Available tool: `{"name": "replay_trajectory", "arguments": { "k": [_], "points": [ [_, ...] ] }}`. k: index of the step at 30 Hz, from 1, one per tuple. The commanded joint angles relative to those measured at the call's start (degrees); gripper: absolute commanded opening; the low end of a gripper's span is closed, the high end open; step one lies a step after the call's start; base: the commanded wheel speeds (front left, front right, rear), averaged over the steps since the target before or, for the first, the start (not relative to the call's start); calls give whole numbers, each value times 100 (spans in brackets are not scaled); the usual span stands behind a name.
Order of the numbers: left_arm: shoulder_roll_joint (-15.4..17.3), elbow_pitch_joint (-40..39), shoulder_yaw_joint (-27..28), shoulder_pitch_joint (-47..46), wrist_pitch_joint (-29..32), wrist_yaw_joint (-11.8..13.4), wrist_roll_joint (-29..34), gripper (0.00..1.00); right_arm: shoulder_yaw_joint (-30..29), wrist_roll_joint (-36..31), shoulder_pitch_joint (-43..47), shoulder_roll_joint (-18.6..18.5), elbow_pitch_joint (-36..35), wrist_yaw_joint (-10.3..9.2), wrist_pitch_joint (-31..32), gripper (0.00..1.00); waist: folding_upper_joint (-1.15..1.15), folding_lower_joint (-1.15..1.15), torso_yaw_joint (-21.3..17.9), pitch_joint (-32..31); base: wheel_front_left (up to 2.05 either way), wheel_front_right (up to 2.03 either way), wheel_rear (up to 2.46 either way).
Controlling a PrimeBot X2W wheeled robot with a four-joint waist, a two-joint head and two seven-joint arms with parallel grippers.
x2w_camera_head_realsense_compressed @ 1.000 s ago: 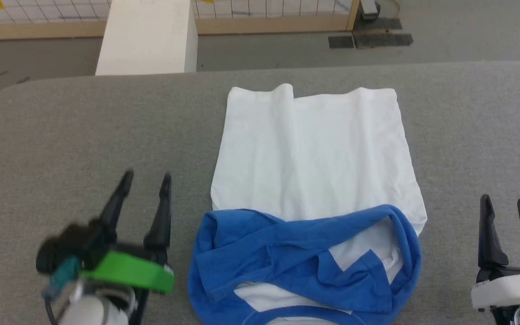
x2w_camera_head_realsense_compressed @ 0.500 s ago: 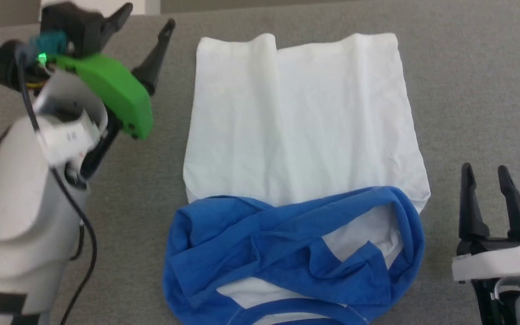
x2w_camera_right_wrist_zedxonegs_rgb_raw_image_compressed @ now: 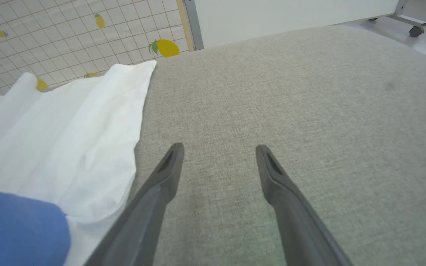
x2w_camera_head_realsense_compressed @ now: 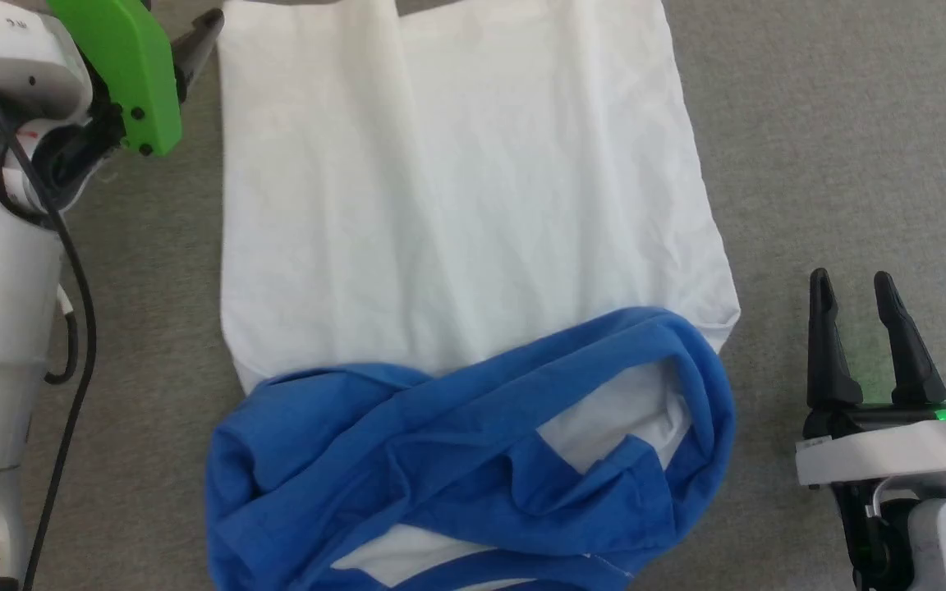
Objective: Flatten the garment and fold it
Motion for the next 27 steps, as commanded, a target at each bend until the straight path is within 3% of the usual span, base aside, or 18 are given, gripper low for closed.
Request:
{"name": "replay_trajectory", "arguments": {
  "k": [1,13,14,15,22,27],
  "points": [
    [41,0,39,-127,75,70,-82,100,28,59,-123,5,38,-8,-68,100,0,-1,-356,371,0,0,0],
    [258,20,-4,12,514,337,-52,100,130,195,-274,5,268,-8,-232,100,0,-1,-591,606,0,0,0],
    [263,0,-20,26,555,327,-71,4,114,194,-284,5,279,-8,-240,100,0,-1,-587,613,0,0,0],
    [266,-18,-33,39,587,313,-91,0,97,189,-292,5,288,-8,-245,100,0,-1,-577,614,0,0,0],
    [133,-168,-5,179,189,193,-247,0,-98,-17,-453,5,193,-8,-230,100,0,-1,-358,429,0,0,0],
    [-4,-278,-77,308,-227,55,-354,0,-389,-494,-906,5,-324,-8,202,100,0,-1,-82,245,0,0,0]
  ]
}}
